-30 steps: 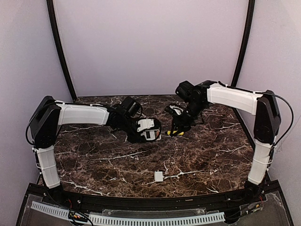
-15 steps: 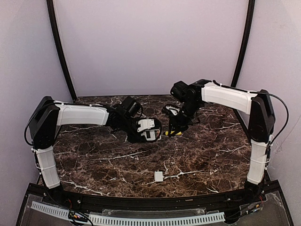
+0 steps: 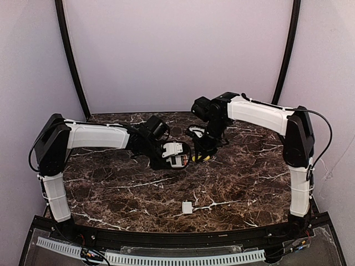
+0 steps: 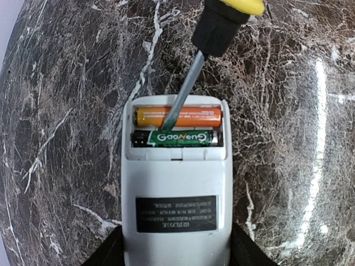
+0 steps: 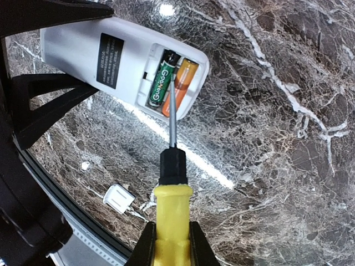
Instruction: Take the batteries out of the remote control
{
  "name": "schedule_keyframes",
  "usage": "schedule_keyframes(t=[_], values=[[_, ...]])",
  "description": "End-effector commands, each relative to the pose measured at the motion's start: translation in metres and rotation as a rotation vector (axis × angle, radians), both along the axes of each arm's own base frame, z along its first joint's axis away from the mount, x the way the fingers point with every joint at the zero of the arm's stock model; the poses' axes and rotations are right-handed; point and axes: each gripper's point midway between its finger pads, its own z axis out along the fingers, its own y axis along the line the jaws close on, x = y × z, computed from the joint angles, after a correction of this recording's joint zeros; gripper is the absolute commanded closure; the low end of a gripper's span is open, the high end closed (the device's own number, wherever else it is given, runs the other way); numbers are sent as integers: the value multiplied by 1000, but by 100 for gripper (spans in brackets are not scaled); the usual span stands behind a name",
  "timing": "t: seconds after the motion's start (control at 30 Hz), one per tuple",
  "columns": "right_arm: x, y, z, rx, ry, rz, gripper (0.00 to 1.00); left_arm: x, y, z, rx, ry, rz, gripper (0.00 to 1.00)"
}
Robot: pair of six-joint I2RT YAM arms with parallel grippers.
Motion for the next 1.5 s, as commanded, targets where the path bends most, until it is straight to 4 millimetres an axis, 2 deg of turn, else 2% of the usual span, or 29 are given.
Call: schedule_keyframes(t=[0.0,0.23,0.53,0.67,0.8,1.03,1.13,1.3,1.47], values=[[-2,-18,-22,-167,38,-50,100,-2,-16,42,-71,-70,-29,100],[-3,-1,-25,-113,68,-20,100,-6,-25,48,-85,-78,-50,100],[3,34,-15,22,103,28,100,-16,-43,62,-116,-104,-92,100],[-3,39,-17,69,119,60,100,-17,-45,62,-120,-106,-93,100],[-9,48,-19,188,142,92,100,-20,-47,64,-137,-93,-96,100],[-1,62,-5,340,120,129,100,-28,-57,73,-187,-90,-119,100],[-6,60,-1,406,102,178,100,-28,-57,72,-185,-93,-117,100],[-17,41,-1,479,77,213,100,-34,-52,70,-205,-100,-122,100],[-29,27,22,610,27,254,100,-41,-49,80,-245,-117,-134,100]])
